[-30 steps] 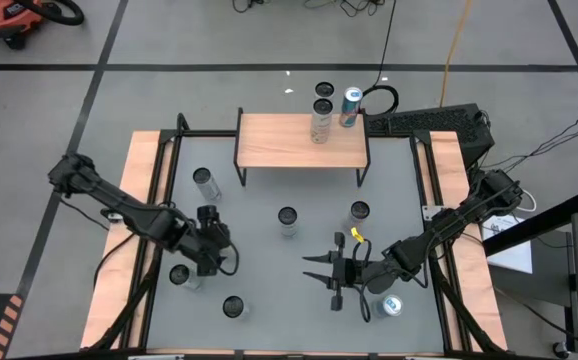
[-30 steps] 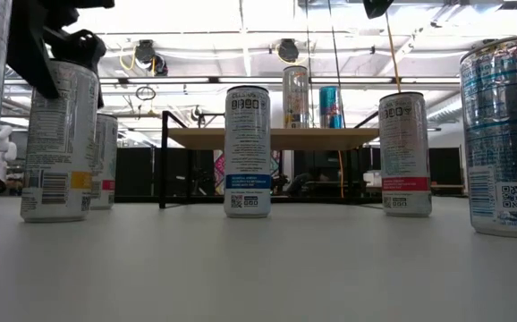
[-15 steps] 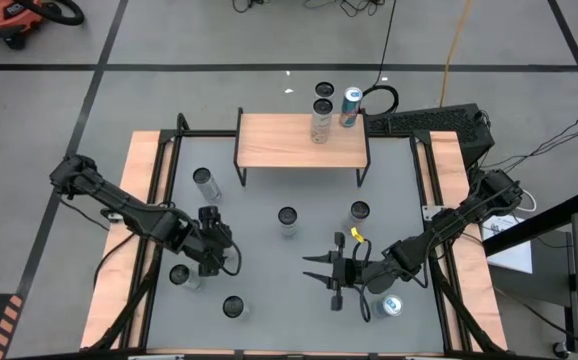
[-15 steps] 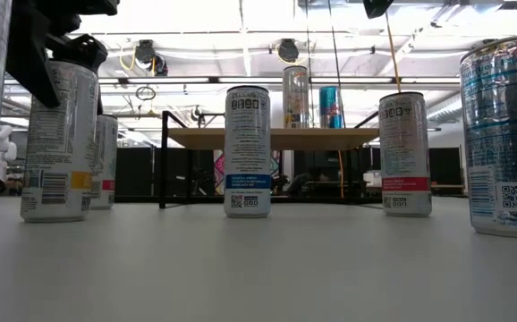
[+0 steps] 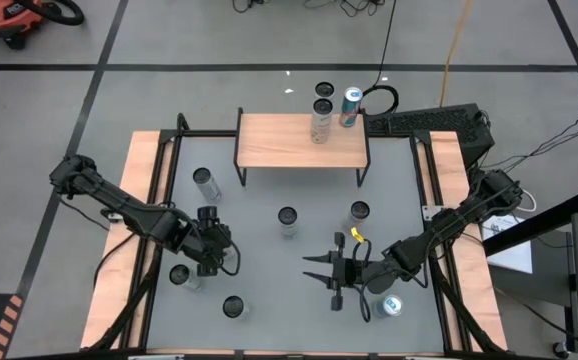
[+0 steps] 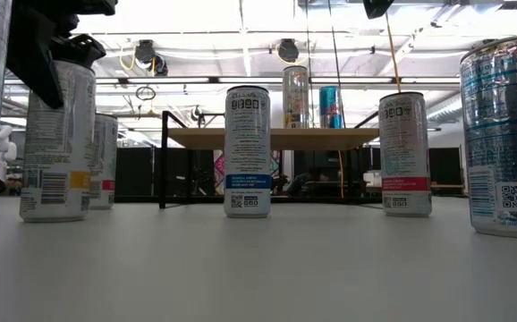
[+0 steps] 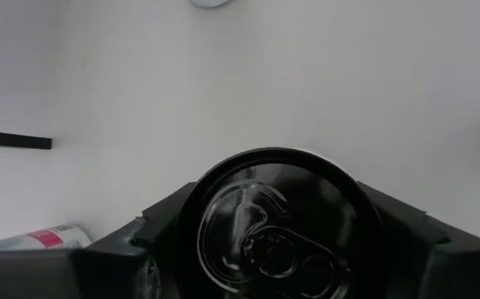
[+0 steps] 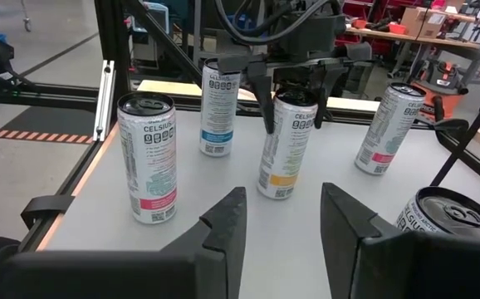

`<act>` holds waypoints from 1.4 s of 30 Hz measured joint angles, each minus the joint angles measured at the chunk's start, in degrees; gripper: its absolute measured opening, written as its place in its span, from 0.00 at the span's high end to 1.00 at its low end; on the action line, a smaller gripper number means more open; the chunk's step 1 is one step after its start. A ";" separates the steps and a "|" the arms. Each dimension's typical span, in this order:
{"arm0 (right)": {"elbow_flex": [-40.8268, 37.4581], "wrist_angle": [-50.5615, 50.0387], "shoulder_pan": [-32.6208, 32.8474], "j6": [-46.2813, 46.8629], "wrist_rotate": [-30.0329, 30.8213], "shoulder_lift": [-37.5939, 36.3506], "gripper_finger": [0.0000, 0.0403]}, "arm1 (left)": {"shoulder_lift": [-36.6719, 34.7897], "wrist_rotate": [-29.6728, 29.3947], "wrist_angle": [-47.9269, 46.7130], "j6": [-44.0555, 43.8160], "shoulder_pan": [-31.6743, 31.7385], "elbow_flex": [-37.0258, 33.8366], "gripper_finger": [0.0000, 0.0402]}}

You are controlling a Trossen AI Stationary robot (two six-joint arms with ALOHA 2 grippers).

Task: Place canned beverage on shelf
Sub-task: Put the white yellow soda can on the shelf aligned with the other white yellow soda cans

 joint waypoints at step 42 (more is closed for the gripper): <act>7.03 13.63 -6.29 -7.96 9.01 12.59 0.29 | 0.04 -7.84 8.80 -3.96 -0.01 21.46 0.33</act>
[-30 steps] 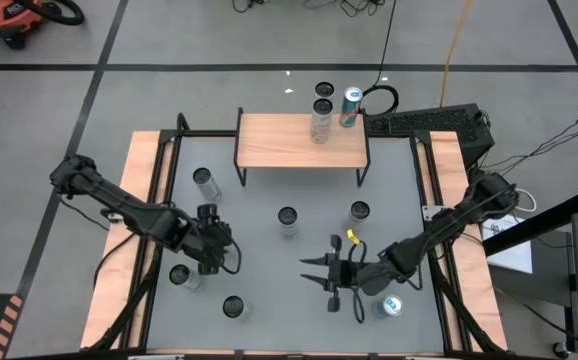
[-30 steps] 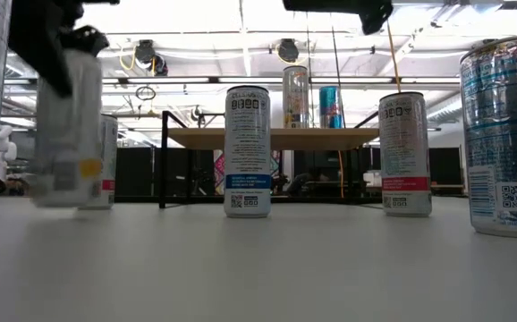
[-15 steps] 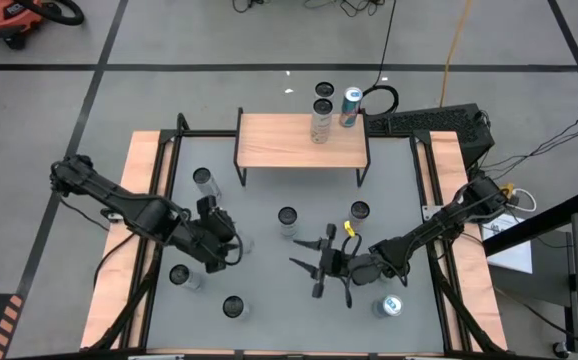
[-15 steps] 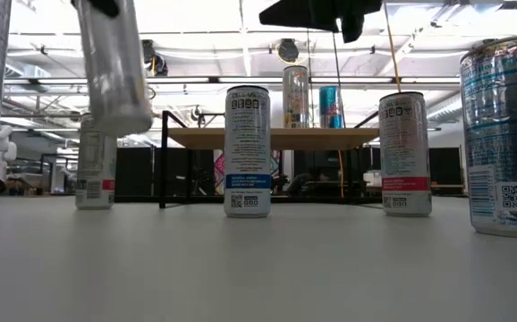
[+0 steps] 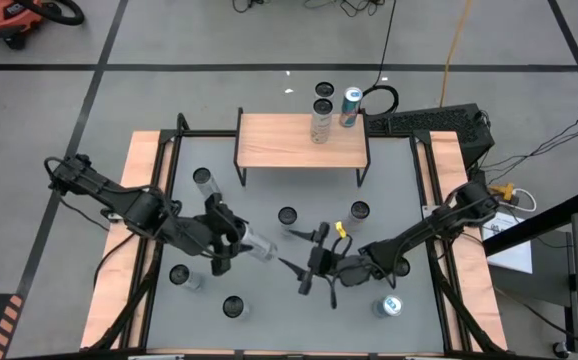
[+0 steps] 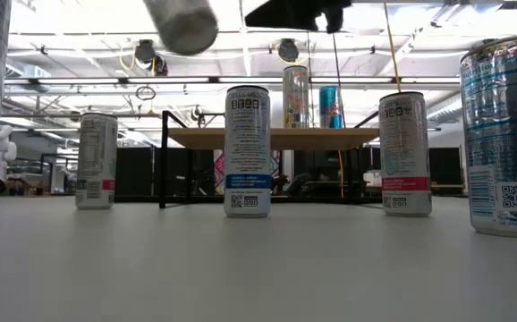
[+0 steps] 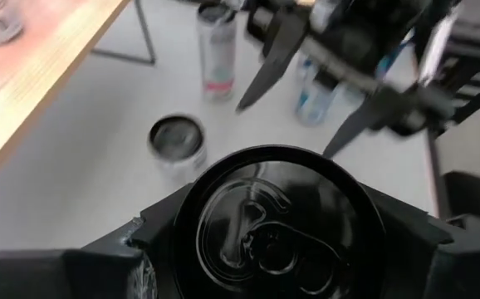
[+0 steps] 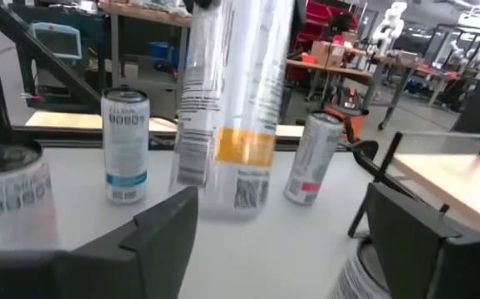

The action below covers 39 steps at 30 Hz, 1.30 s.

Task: Place canned beverage on shelf
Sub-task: Put the white yellow soda can on the shelf aligned with the other white yellow soda cans

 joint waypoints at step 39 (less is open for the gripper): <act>7.16 -4.59 -5.75 -2.53 -7.54 2.10 0.40 | 1.96 -9.01 9.65 4.66 0.07 1.27 0.33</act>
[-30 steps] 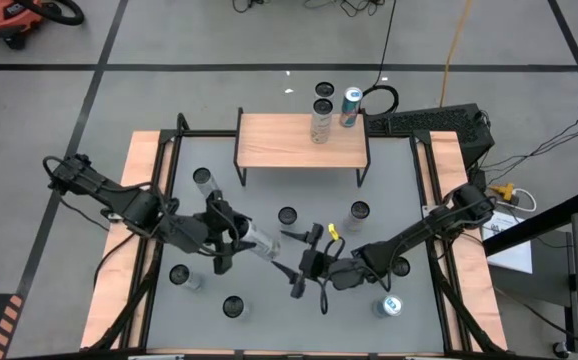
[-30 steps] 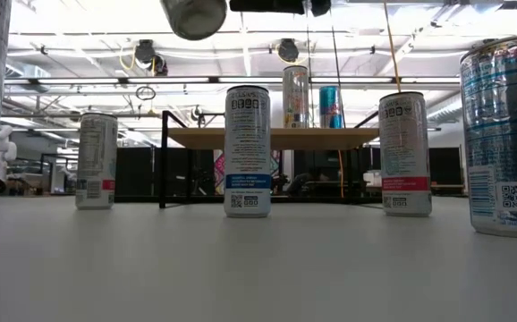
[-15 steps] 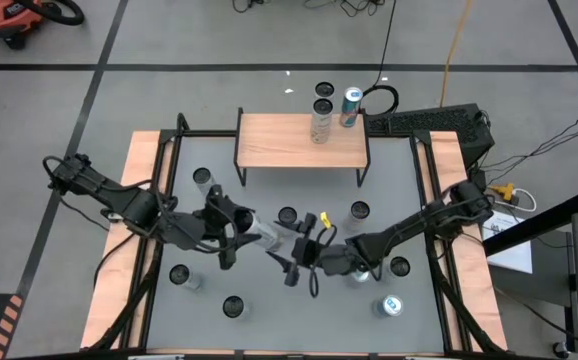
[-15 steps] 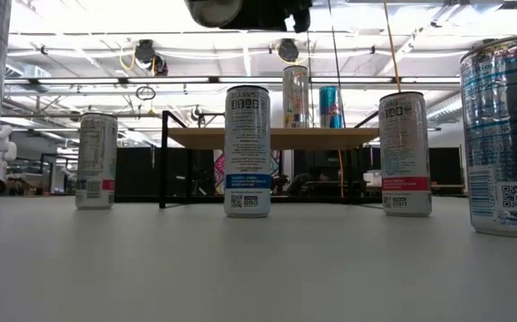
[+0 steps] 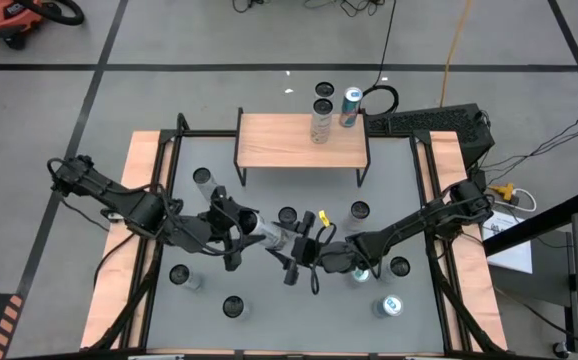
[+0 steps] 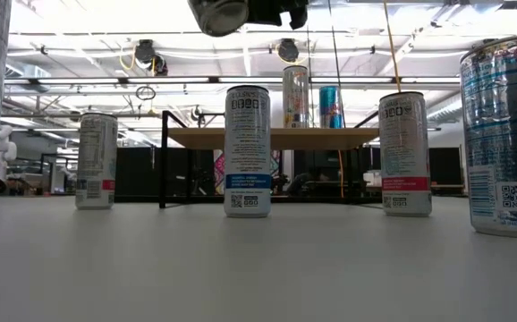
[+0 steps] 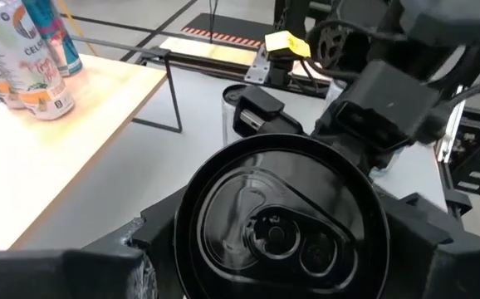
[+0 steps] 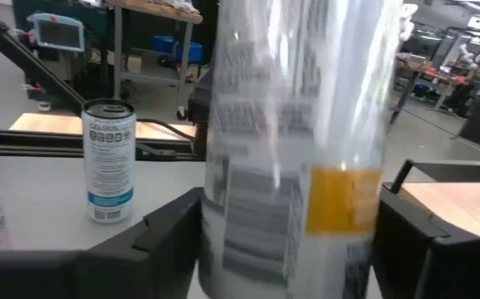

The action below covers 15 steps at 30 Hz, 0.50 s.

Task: Place canned beverage on shelf
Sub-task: Put the white yellow soda can on the shelf aligned with the other white yellow soda cans

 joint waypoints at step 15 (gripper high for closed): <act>-0.04 -0.47 0.48 1.03 -2.49 0.00 0.54 | 0.62 0.86 0.04 10.56 -1.68 0.02 0.28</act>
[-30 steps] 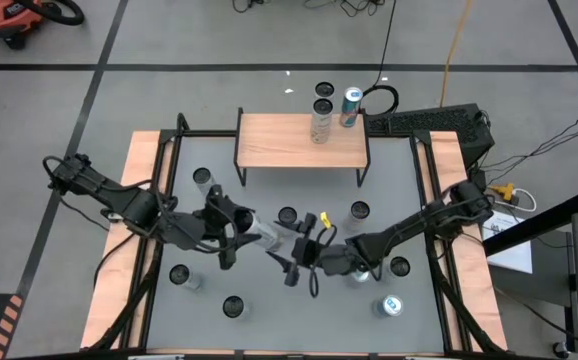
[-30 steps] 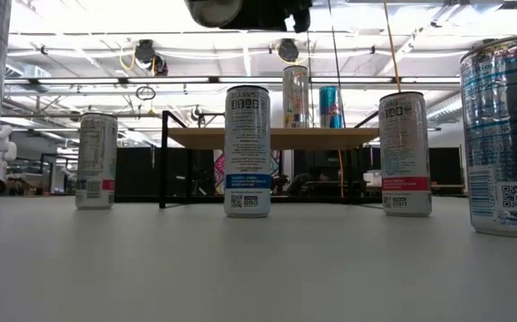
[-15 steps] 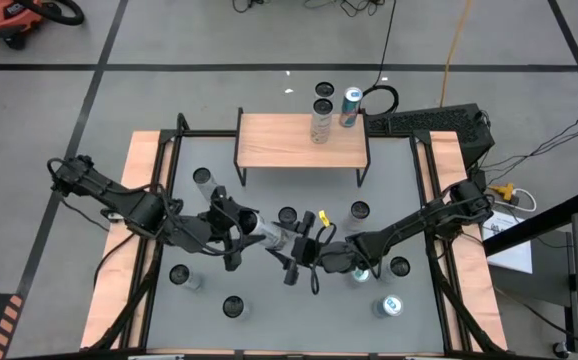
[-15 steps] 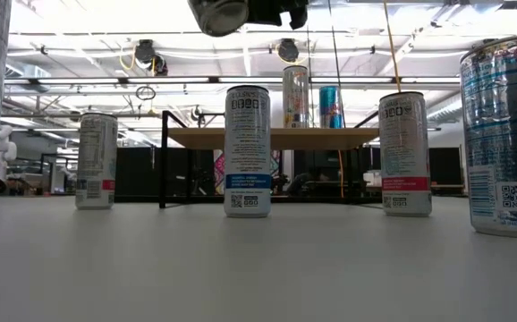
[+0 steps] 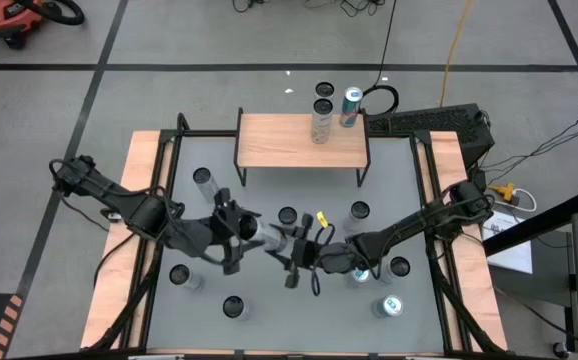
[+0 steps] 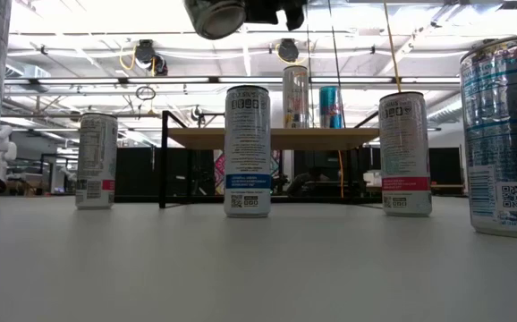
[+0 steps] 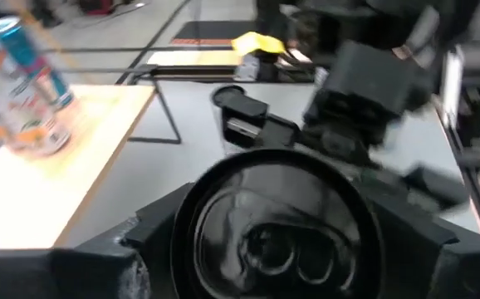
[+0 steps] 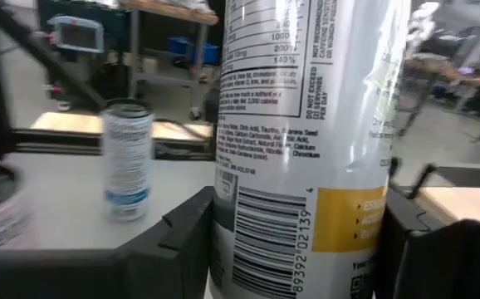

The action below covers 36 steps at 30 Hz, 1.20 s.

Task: Place canned beverage on shelf
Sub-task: Put the white yellow soda can on the shelf aligned with the other white yellow soda cans

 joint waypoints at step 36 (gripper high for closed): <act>-0.02 -11.51 -0.02 -5.64 -32.35 -7.28 0.55 | -10.36 -0.51 -1.03 11.77 -12.52 -3.62 0.09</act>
